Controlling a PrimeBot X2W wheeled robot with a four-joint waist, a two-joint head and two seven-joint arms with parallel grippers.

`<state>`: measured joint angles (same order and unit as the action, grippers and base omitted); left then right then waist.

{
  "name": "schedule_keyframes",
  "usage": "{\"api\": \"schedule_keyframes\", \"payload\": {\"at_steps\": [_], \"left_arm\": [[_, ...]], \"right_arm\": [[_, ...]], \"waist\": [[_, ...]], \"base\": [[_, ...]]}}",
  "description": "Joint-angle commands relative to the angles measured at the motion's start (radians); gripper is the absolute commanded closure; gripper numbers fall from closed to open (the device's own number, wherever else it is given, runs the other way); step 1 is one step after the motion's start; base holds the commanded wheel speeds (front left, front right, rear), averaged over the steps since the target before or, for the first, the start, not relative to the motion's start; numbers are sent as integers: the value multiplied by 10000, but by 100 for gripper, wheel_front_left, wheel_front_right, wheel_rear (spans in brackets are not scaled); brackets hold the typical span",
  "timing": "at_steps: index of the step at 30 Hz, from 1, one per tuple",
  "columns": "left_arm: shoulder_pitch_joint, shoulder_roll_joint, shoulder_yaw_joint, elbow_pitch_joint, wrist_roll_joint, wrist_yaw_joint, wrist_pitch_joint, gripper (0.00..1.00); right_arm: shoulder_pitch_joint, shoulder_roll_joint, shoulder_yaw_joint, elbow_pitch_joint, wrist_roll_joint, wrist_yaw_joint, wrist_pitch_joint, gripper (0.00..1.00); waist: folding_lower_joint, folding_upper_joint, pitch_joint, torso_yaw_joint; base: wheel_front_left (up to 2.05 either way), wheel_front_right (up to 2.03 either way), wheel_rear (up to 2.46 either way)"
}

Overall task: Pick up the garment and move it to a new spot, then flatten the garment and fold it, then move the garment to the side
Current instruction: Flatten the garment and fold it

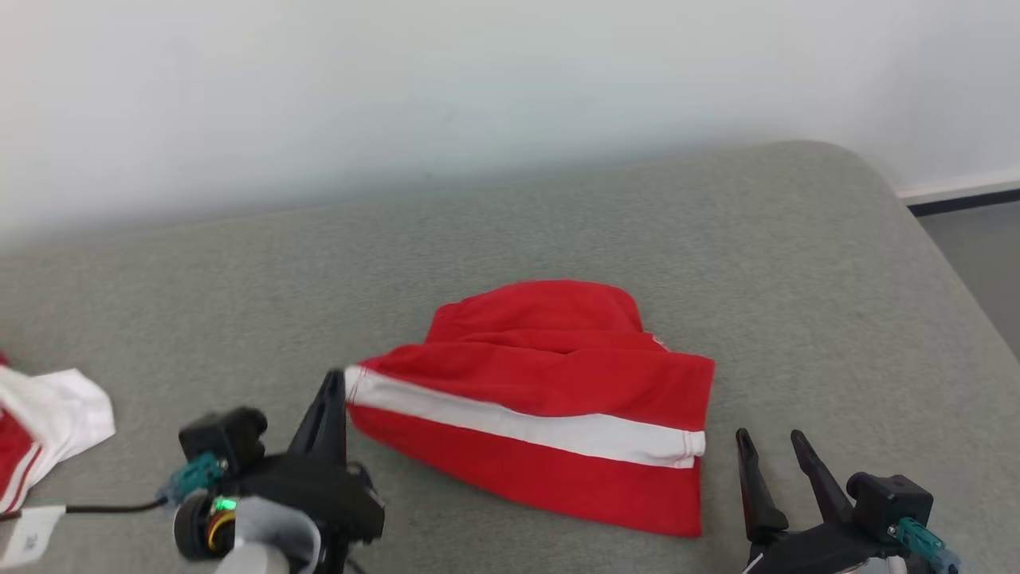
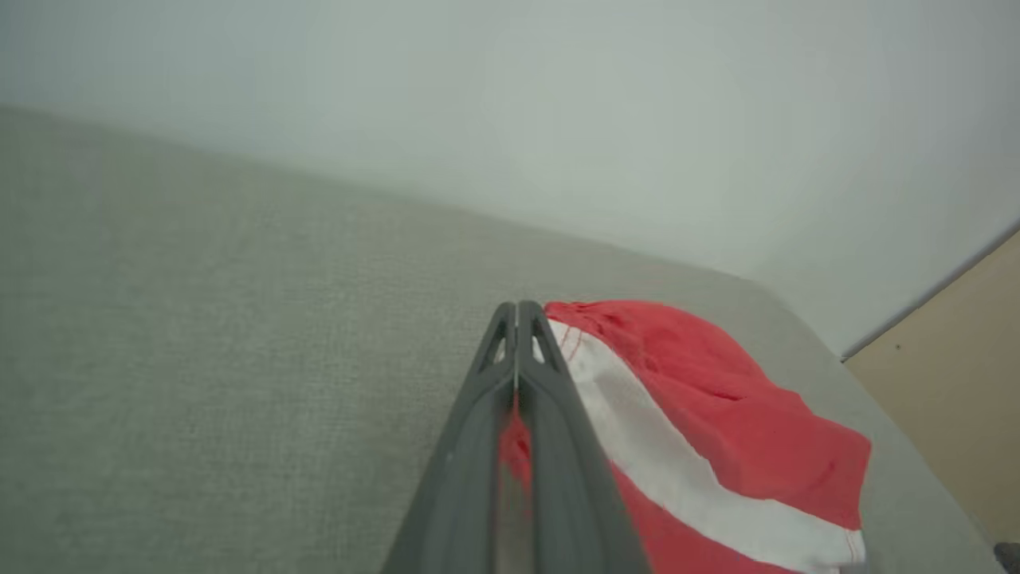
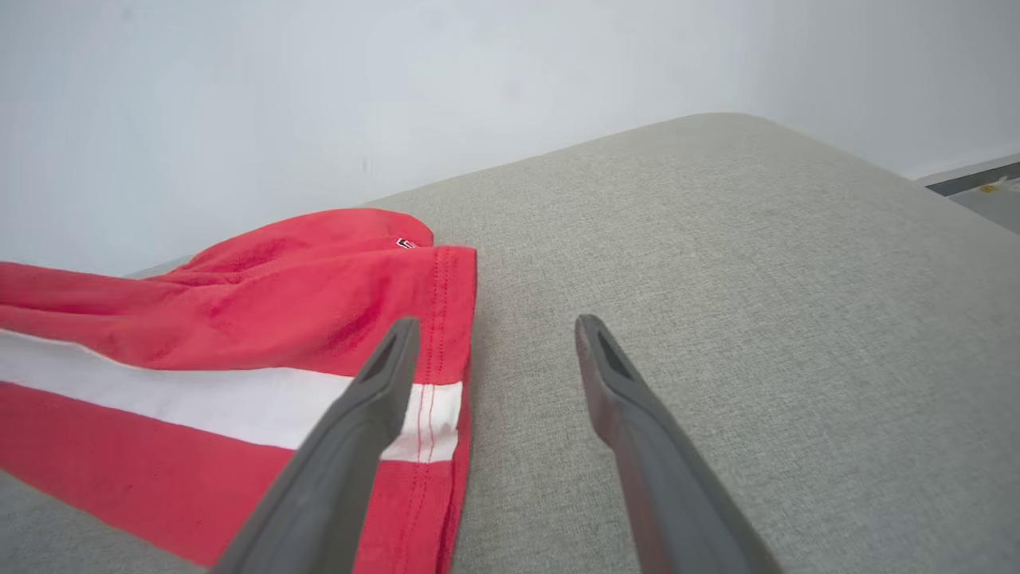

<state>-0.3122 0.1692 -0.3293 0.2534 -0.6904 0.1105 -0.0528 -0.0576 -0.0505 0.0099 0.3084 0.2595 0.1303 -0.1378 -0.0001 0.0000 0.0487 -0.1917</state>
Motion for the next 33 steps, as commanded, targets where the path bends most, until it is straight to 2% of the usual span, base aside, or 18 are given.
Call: {"api": "schedule_keyframes", "payload": {"at_steps": [1,11,12,13,18,19,20,21,22,24,26,29,32,33], "left_arm": [[315,117,31,106,-101,11,-118,100],[1369,-198,122,765,-423,113,-551,100],[1445,-206,77,816,-454,35,-526,67],[1495,-182,5,869,-468,-68,-463,0],[1437,653,-594,850,117,-824,-245,0],[1437,653,-594,850,117,-824,-245,0],[1398,896,-733,789,280,-978,-186,0],[1336,1132,-851,714,474,-1145,-131,0],[1154,1517,-1164,532,823,-1498,-76,0],[981,1776,-1550,298,1219,-1782,-7,0],[708,1843,-2046,69,1563,-2001,102,0],[365,1525,-2897,-130,1915,-2202,335,0],[178,1108,-3357,-110,2003,-2222,340,0],[204,993,-3329,-100,1978,-2107,228,0]], "right_arm": [[4,1,-23,-101,-98,10,64,0],[-85,-1,-8,-713,-394,10,615,0],[-66,-2,5,-793,-414,10,682,0],[-48,-2,15,-869,-424,10,756,0],[67,-1,30,-1214,-445,11,1010,0],[67,-1,30,-1214,-445,11,1010,0],[110,-1,27,-1260,-438,10,1040,0],[158,-2,18,-1296,-431,10,1084,0],[241,-1,3,-1366,-429,10,1130,0],[266,-1,-31,-1400,-373,10,1163,0],[345,-2,-66,-1411,-300,10,1179,0],[454,-1,-78,-1354,-234,10,1196,0],[428,1,-3,-1144,-353,10,1575,0],[386,7,98,-1053,-388,10,1813,0]], "waist": [[1,0,132,667],[1,0,2,1459],[1,0,-35,1482],[1,0,-68,1497],[1,0,-208,1480],[1,0,-208,1480],[1,0,-225,1468],[1,0,-237,1455],[1,0,-256,1439],[1,0,-277,1426],[1,0,-294,1412],[1,0,-346,1321],[1,0,-354,1083],[1,0,-326,989]], "base": [[0,0,0],[0,0,0],[0,0,0],[0,0,0],[0,0,0],[0,0,0],[0,0,0],[0,0,0],[0,0,0],[0,0,0],[0,0,0],[0,0,0],[0,0,0],[0,0,0]]}}
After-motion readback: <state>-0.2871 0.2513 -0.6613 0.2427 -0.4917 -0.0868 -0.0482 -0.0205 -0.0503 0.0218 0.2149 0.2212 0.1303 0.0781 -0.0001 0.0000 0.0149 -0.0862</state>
